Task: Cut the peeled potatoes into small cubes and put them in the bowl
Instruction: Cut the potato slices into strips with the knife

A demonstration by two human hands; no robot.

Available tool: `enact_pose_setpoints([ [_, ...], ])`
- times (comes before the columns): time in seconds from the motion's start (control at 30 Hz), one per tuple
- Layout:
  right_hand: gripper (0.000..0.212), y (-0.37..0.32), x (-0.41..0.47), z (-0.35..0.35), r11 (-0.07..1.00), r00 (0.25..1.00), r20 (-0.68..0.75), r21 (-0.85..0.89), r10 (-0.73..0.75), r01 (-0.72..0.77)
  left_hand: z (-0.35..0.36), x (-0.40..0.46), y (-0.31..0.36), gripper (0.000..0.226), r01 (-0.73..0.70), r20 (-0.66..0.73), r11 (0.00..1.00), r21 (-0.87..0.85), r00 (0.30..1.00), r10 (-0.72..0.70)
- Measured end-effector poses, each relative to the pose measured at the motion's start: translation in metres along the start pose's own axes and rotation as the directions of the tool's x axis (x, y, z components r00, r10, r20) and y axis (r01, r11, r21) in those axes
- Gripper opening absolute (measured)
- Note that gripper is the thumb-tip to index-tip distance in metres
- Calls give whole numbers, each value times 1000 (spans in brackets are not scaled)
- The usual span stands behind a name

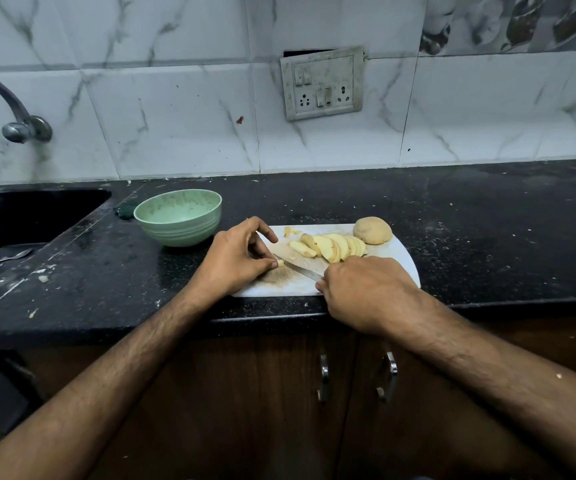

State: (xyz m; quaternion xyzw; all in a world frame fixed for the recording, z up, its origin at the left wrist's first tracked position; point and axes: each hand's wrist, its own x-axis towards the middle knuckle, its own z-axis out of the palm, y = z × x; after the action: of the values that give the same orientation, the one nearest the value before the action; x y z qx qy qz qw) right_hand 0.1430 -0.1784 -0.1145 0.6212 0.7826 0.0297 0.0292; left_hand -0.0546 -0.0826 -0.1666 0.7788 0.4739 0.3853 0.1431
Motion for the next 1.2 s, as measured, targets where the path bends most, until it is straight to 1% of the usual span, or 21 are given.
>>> enact_pose_setpoints([
  [0.13,26,8,-4,-9,999,999,31,-48,20,-19,2,-6,1,37,-5,-32,1000,-29,999,4],
  [0.23,34,13,-7,-13,998,999,-13,-47,39,-40,2,-8,0,40,2,-48,999,-54,999,-5],
  [0.33,41,12,-8,-13,999,999,-15,-17,35,-35,2,-9,-1,42,-8,-56,998,-60,998,5],
  [0.53,32,3,-4,-6,1000,1000,9,-5,8,-8,4,-8,-3,45,-20,-54,999,-35,998,18],
  [0.67,21,-6,-2,4,1000,999,-36,3,-12,13,5,-4,-3,50,-25,-54,999,-23,998,23],
  [0.73,26,-9,2,9,1000,998,-58,-1,-27,27,5,-4,-4,49,-23,-57,1000,-19,998,22],
  [0.83,33,-2,6,10,999,998,-44,30,-35,36,4,-6,-6,45,-27,-63,999,-25,998,25],
  [0.9,32,9,3,8,998,998,-36,14,-61,61,4,-7,-8,42,-77,-49,997,-11,996,76],
  [1.0,35,24,-3,2,988,989,-72,-101,-128,120,4,-4,-14,34,-244,12,964,102,970,244],
  [1.07,40,29,-4,2,970,979,-103,-185,-179,158,2,0,-17,28,-355,96,925,134,934,344],
  [1.13,43,33,-2,1,952,968,-126,-244,-219,184,1,3,-16,24,-457,191,875,159,884,427],
  [1.2,44,37,0,0,937,957,-141,-285,-252,205,-1,7,-15,22,-516,262,835,190,846,463],
])
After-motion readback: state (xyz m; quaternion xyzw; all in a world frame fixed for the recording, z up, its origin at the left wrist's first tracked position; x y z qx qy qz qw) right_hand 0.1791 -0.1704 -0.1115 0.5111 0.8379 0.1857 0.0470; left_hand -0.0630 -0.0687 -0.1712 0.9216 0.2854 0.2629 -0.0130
